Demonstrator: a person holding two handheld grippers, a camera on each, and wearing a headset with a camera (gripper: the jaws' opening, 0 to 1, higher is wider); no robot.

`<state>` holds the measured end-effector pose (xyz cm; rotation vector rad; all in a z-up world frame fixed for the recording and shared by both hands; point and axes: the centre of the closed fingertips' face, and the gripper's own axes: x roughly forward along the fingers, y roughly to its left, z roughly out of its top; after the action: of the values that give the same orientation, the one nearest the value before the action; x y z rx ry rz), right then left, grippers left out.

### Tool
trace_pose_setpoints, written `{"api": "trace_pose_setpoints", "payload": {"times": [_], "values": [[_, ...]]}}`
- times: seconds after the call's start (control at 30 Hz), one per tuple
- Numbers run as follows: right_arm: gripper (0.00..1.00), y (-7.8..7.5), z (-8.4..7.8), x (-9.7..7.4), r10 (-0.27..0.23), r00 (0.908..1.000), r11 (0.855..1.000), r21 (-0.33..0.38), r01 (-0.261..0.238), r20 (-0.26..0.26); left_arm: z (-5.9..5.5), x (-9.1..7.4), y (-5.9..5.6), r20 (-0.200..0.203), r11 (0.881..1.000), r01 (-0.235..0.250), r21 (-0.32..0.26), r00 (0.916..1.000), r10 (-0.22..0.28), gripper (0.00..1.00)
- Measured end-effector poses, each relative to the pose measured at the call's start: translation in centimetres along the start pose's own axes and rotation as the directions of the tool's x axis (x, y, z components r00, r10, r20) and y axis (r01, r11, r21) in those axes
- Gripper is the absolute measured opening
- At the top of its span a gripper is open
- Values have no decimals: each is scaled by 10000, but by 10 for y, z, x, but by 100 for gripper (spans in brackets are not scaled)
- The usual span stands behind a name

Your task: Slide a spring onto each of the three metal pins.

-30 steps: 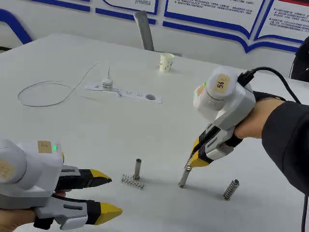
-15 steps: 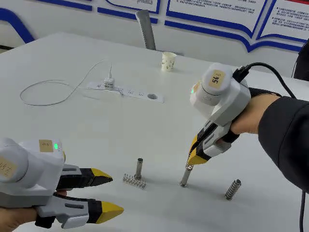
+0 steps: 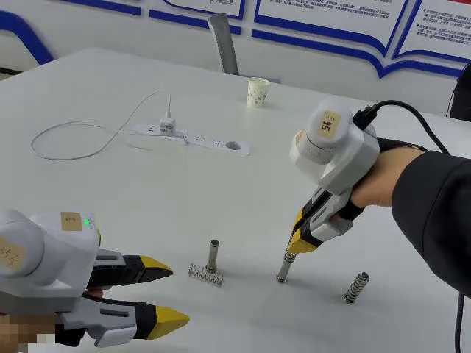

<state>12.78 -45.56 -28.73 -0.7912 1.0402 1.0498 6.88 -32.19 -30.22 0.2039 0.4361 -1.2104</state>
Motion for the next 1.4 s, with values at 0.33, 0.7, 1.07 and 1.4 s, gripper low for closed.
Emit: {"api": "trace_pose_setpoints", "payload": {"times": [0.33,0.7,1.07,1.4], "values": [[12,0,-6,10,66,10000,9998,188,-65,-46,0,1,-1,-24,10000,7,-2,10000,-7,42],[12,-1,-10,20,86,9999,9993,351,-84,-52,-1,1,-2,-52,10000,20,-16,10000,-21,42],[12,0,-12,29,65,9998,9993,360,-59,-165,-1,1,-2,-72,10000,17,-40,10000,-17,42],[12,1,-16,34,99,9998,9987,494,-89,-197,-2,1,-1,-65,10000,-1,-59,10000,0,42]]}}
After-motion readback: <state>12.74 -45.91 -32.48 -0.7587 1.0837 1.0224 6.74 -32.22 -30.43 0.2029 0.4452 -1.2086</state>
